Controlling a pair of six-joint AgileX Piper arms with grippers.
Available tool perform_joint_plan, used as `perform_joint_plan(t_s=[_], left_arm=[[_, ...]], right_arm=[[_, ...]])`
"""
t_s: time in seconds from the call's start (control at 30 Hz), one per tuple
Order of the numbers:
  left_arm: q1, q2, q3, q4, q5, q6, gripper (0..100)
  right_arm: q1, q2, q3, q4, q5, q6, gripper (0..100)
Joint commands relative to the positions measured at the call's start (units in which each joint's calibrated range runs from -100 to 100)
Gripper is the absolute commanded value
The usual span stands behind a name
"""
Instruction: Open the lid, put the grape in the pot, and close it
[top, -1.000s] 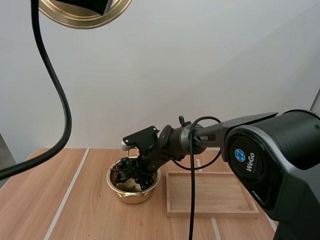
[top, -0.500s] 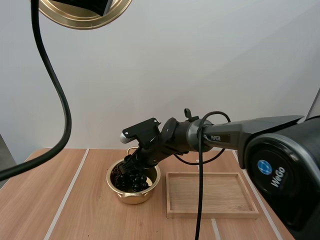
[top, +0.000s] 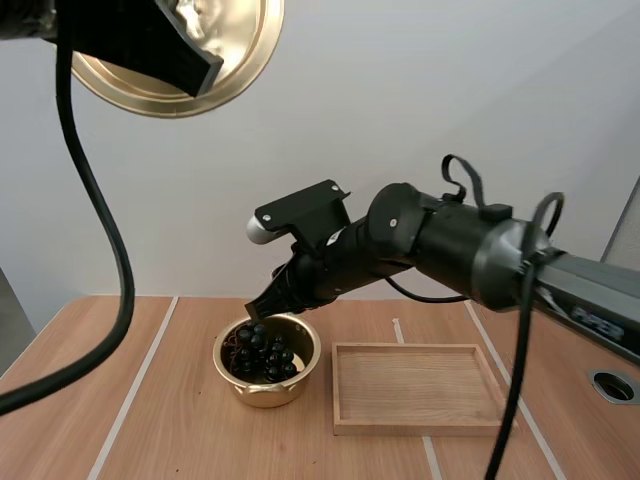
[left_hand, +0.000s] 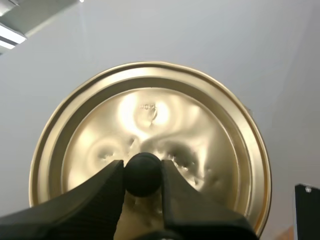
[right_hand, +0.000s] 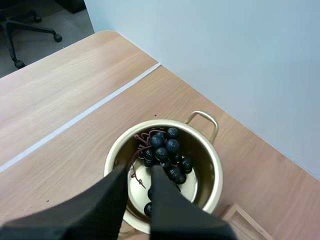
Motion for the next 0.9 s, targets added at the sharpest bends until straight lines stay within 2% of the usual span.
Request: perform_joint_plan(t_s=[0.0, 0.2, 0.4, 0.67, 0.87], left_arm=[[-0.10, -0.4, -0.2, 1.0, 5.7, 0.3, 0], [-0.10, 0.3, 1.1, 1.0, 9.2, 0.3, 0], [-0.10, 3.1, 5.2, 1.0, 9.6, 1.5, 0], [-0.10, 15.4, 11.1, 0.1, 9.6, 2.1, 0], [-0.10, 24.6, 12.6, -3.1, 10.4, 3.9, 0]], right_arm=[[0.0, -5.7, -0.3, -4.5, 5.7, 3.6, 0], [-1.7, -15.0, -0.3, -8.5, 15.7, 6.7, 0], [-5.4, -24.8, -0.3, -9.9, 26.7, 9.3, 0], [-9.4, -38.1, 0.3, -9.9, 37.7, 9.7, 0], [-12.5, -47.1, 6.4, -9.0, 40.4, 9.7, 0]])
